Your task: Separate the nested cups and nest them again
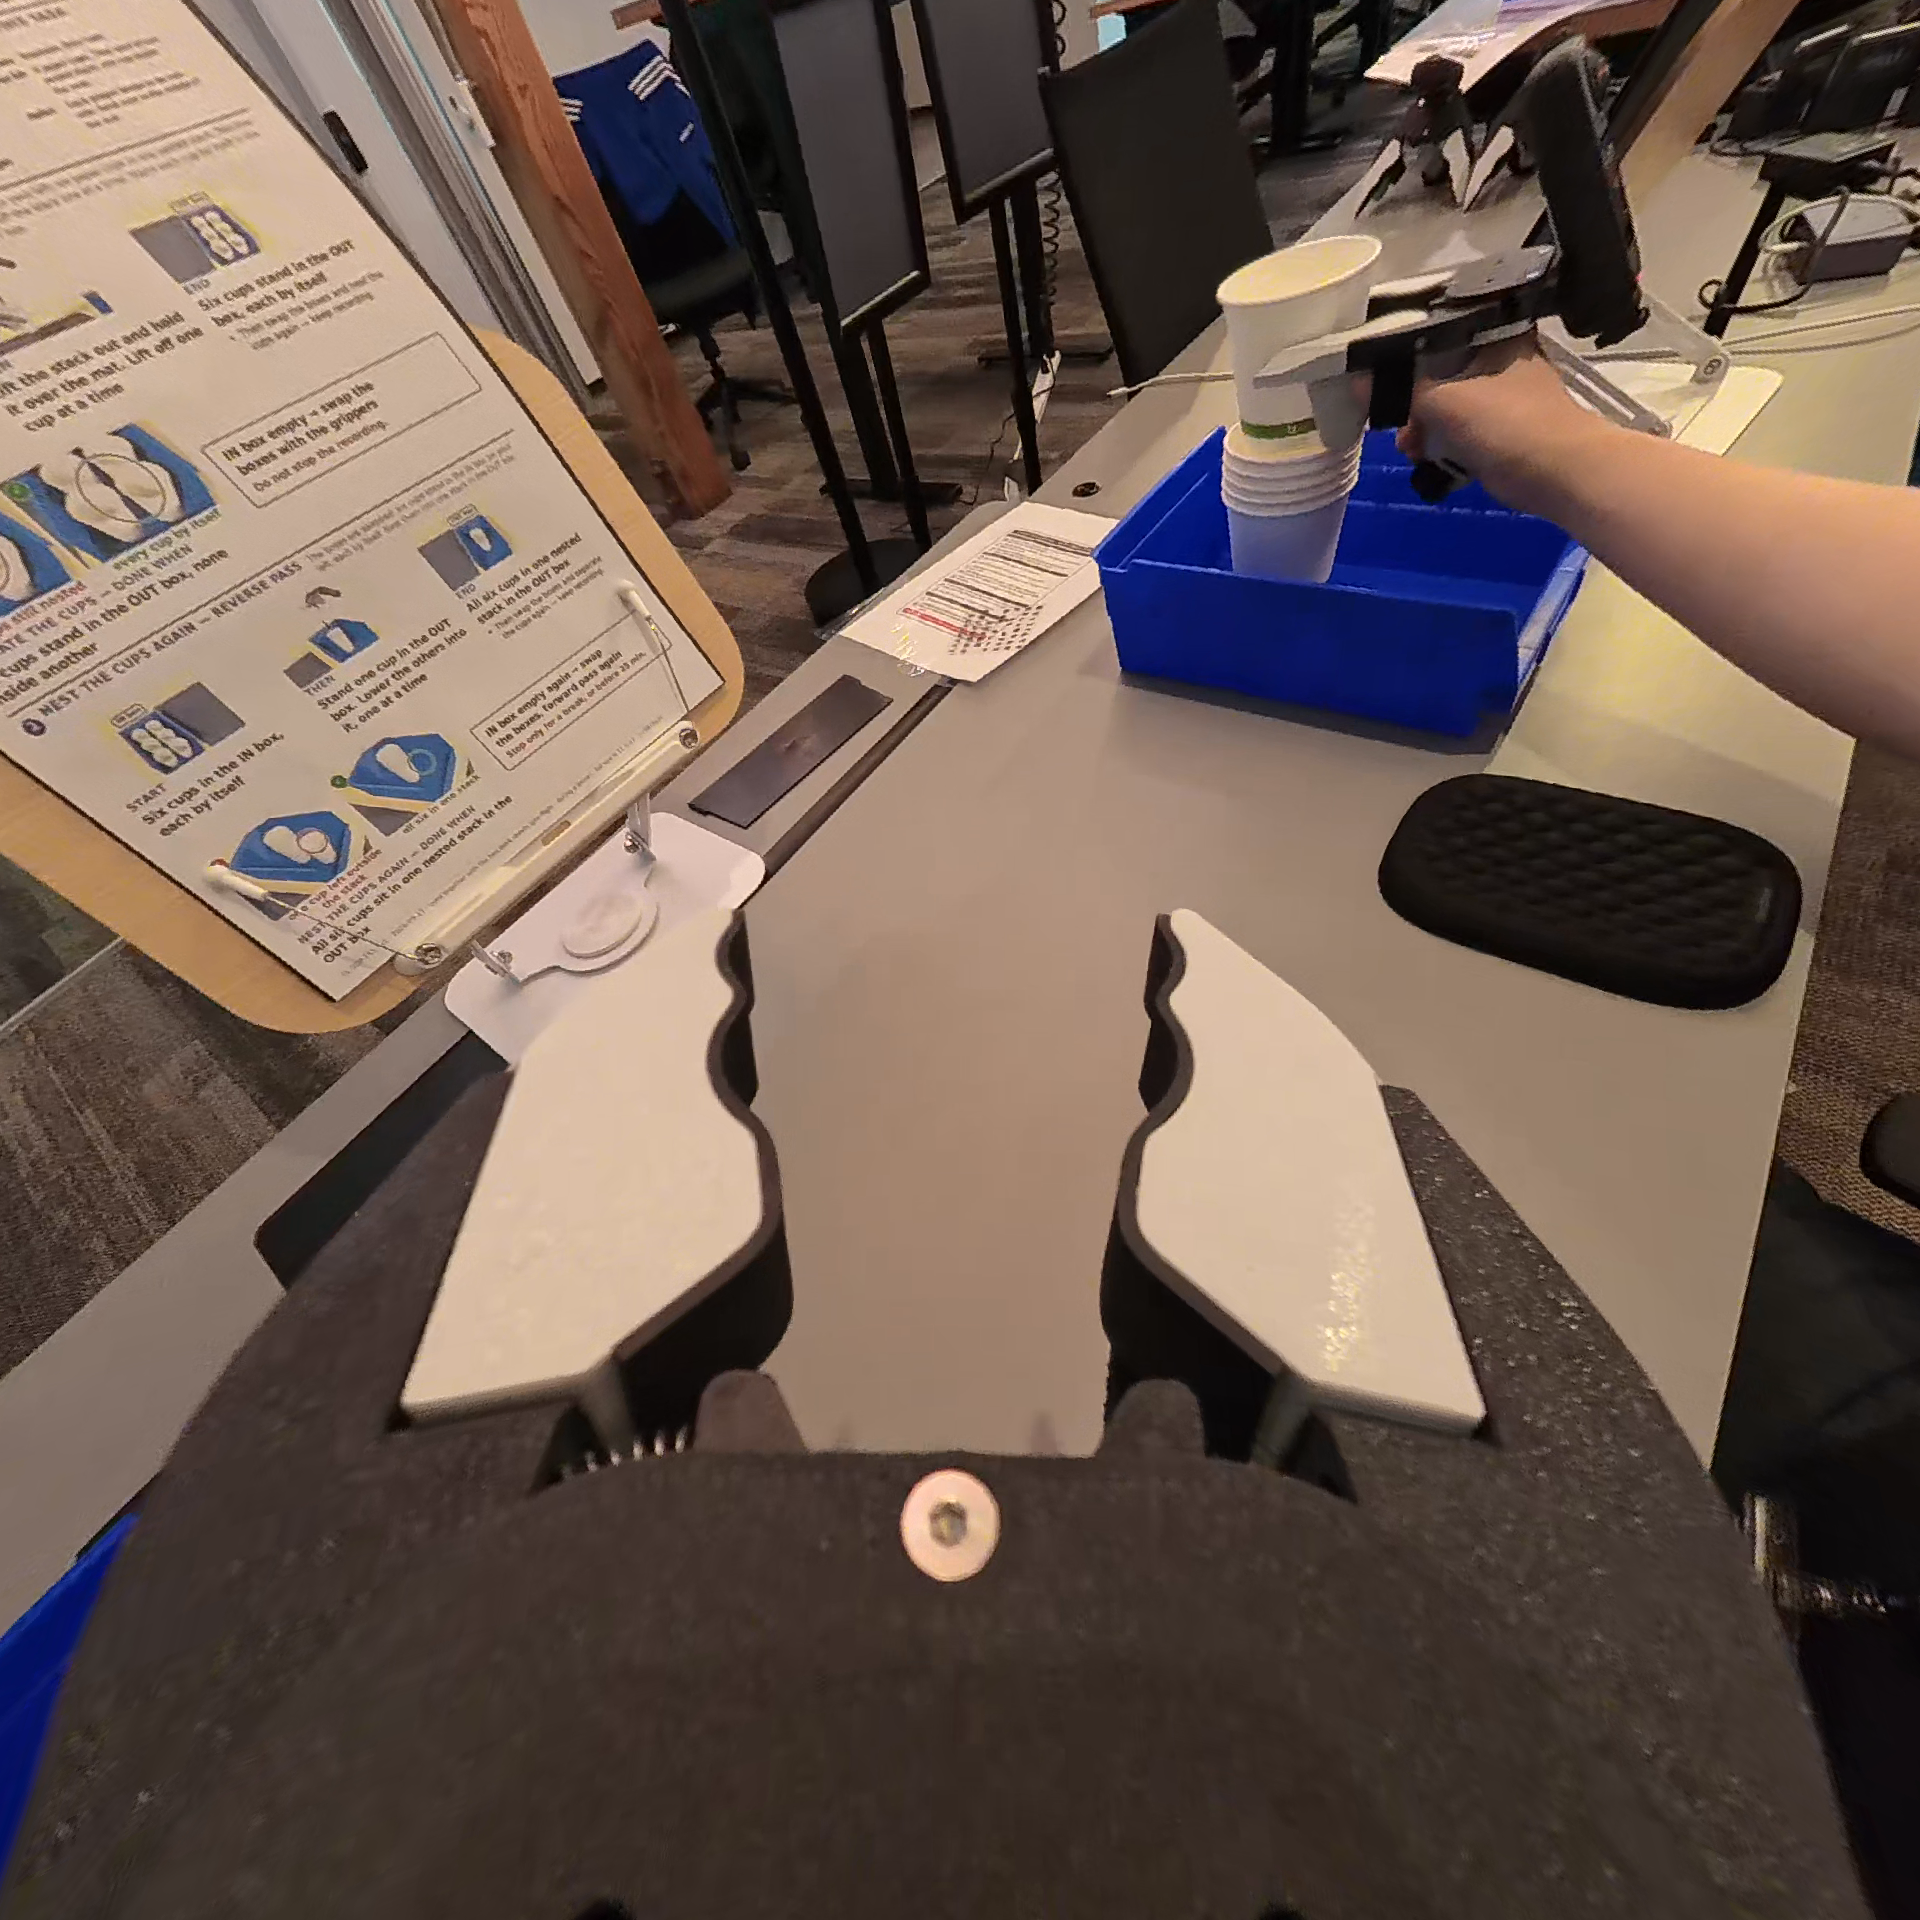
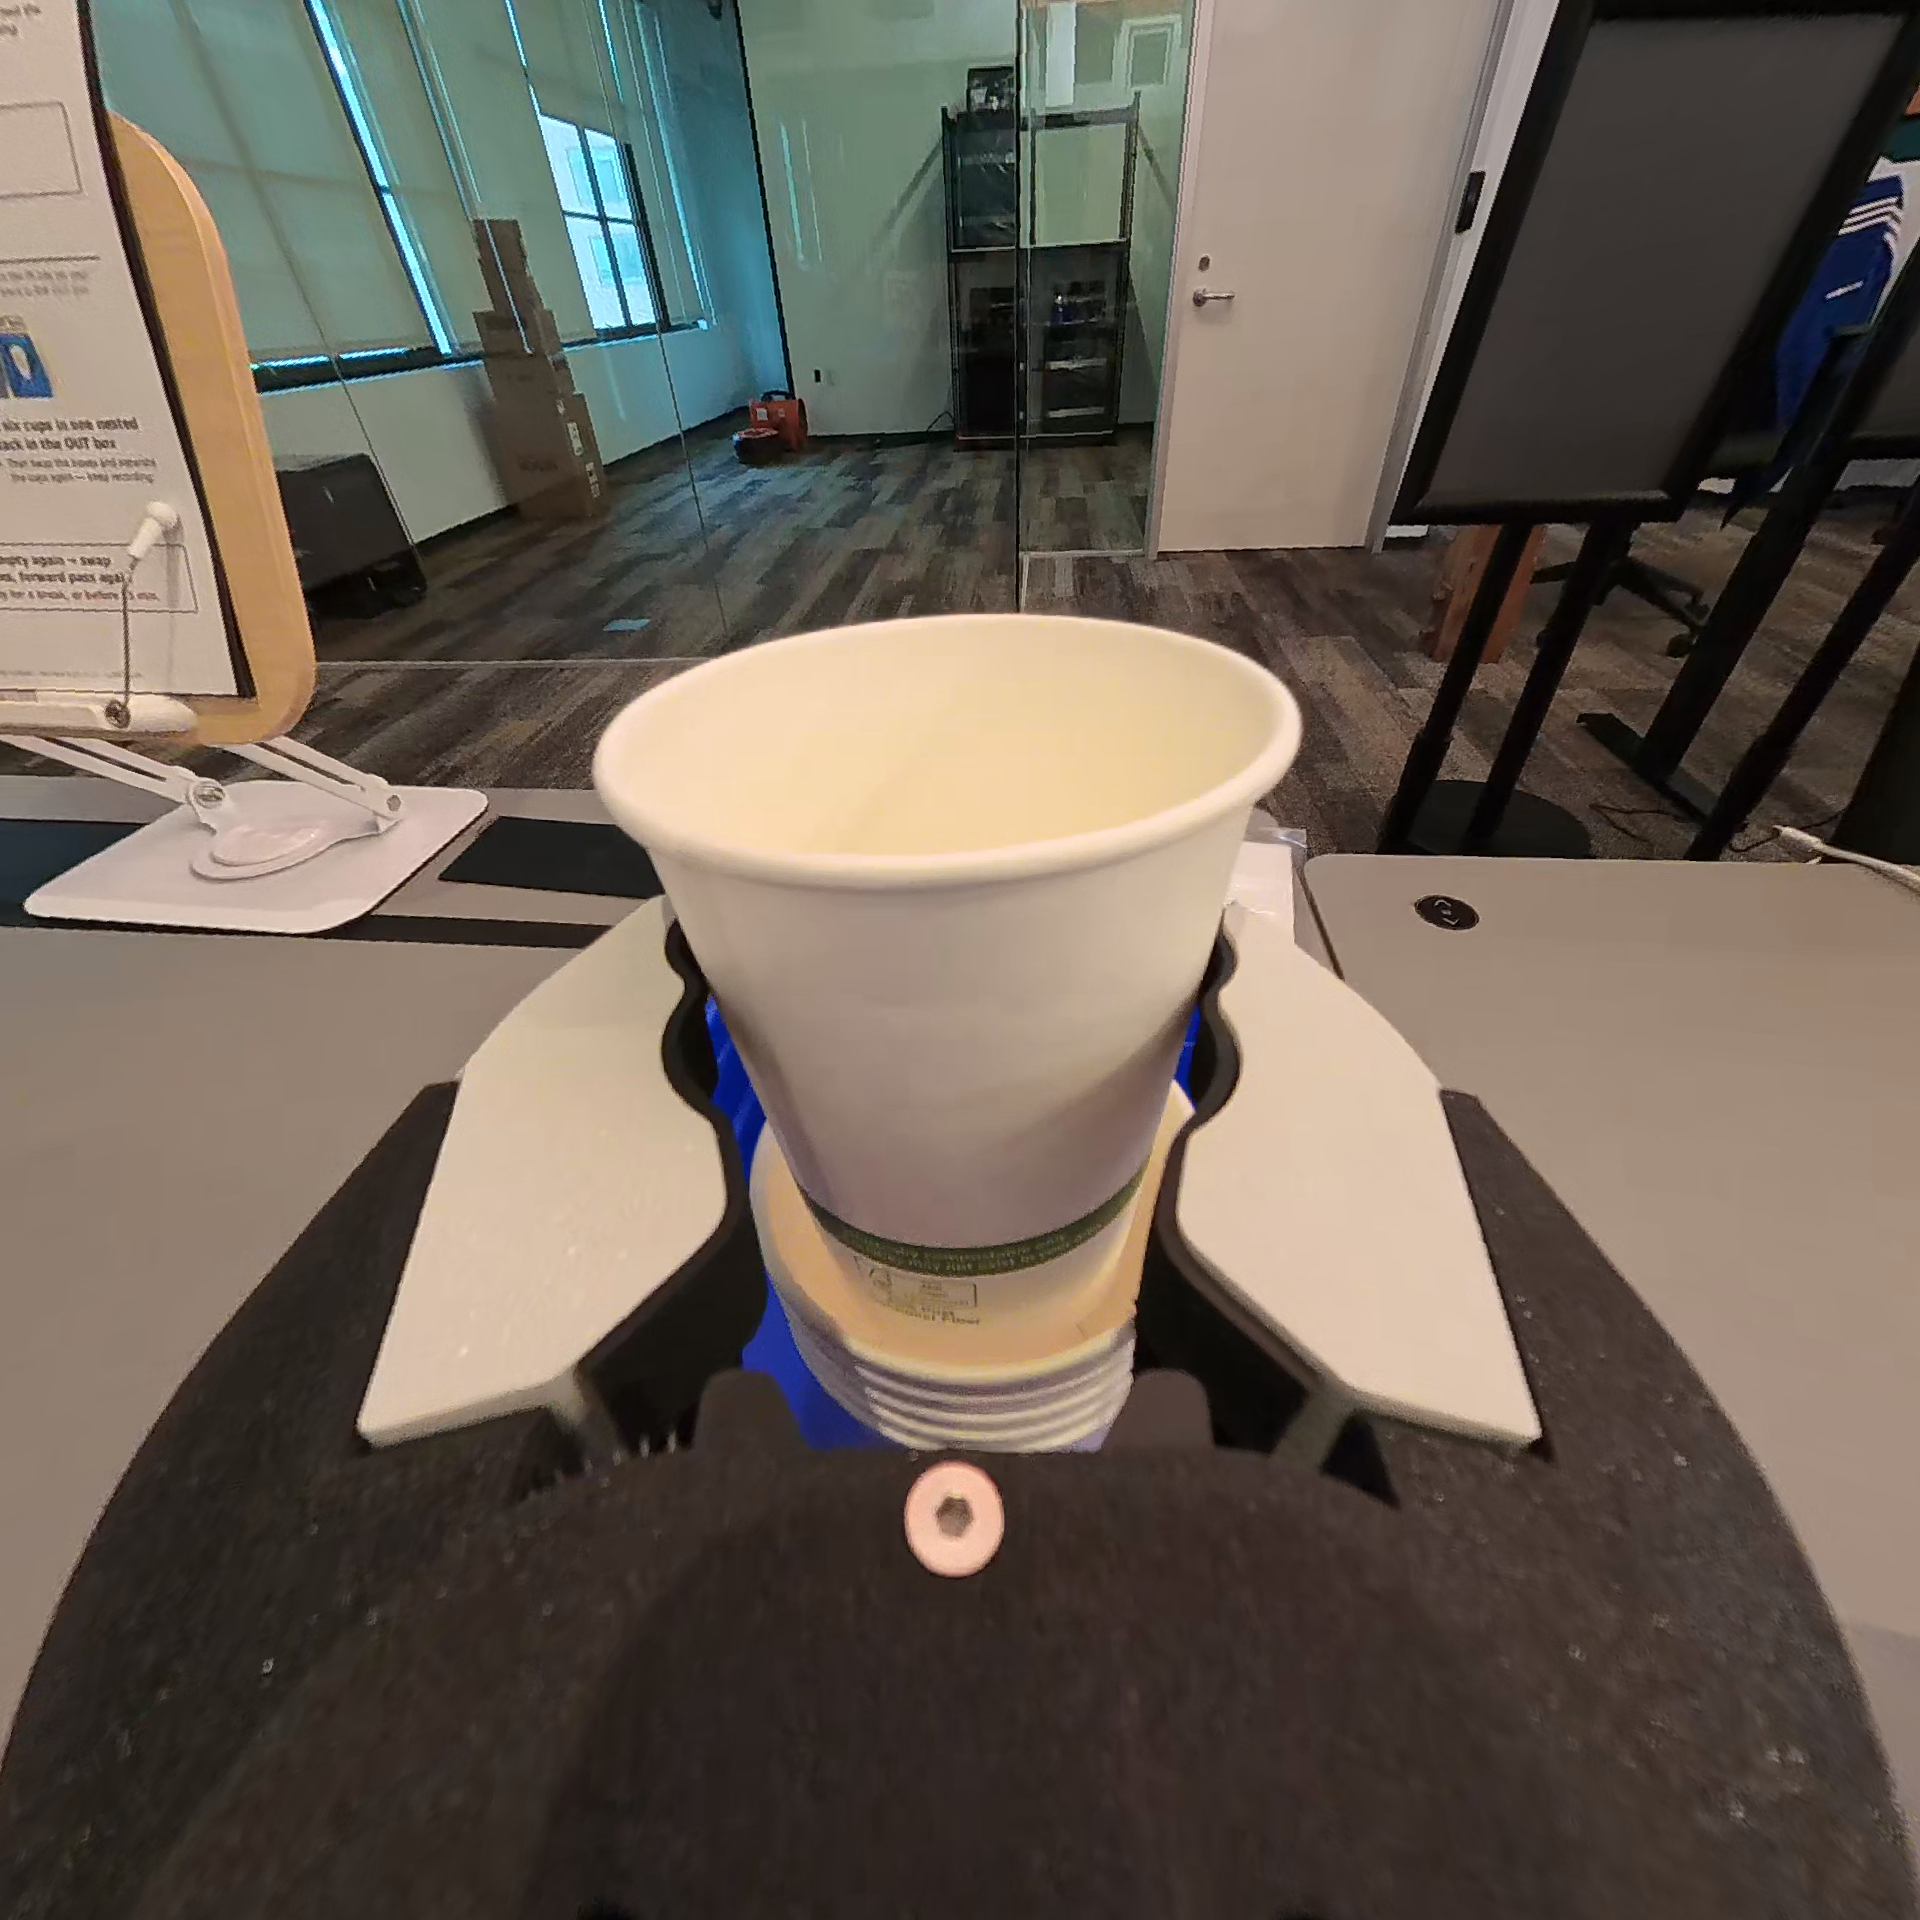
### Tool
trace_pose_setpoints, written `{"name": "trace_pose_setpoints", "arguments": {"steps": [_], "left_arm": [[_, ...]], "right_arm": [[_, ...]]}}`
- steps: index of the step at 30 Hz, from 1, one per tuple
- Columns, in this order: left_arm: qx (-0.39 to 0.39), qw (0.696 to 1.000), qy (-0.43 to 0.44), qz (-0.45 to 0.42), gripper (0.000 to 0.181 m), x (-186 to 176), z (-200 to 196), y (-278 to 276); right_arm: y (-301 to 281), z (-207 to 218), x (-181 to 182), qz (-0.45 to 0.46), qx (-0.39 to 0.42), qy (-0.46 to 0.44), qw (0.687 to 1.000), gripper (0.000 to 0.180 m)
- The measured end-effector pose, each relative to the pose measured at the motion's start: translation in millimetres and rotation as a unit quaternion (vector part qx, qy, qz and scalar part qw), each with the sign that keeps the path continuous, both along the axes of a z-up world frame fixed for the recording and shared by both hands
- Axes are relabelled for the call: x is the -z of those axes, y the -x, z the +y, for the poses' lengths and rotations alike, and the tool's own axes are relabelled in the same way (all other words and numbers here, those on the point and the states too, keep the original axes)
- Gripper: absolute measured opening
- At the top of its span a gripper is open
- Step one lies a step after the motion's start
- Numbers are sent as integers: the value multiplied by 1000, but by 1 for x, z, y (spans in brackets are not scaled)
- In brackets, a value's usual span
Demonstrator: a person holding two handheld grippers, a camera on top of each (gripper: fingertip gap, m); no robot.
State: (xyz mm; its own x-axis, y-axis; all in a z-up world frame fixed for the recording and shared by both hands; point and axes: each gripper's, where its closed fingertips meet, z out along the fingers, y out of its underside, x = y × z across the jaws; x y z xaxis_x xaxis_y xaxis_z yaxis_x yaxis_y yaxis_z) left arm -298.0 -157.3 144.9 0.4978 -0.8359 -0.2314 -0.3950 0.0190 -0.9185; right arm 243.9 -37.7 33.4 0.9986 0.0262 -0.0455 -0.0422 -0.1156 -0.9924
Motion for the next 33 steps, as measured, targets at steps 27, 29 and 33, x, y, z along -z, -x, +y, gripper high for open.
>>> {"name": "trace_pose_setpoints", "arguments": {"steps": [27,29,33], "left_arm": [[-36,998,33,26,70,36,0,35],[-88,995,35,31,68,44,12,62],[-220,971,20,87,68,65,46,125]], "right_arm": [[-34,-110,5,-150,27,167,974,82],[-64,-122,22,-145,41,228,962,77],[-94,-129,75,-52,12,385,921,69]]}}
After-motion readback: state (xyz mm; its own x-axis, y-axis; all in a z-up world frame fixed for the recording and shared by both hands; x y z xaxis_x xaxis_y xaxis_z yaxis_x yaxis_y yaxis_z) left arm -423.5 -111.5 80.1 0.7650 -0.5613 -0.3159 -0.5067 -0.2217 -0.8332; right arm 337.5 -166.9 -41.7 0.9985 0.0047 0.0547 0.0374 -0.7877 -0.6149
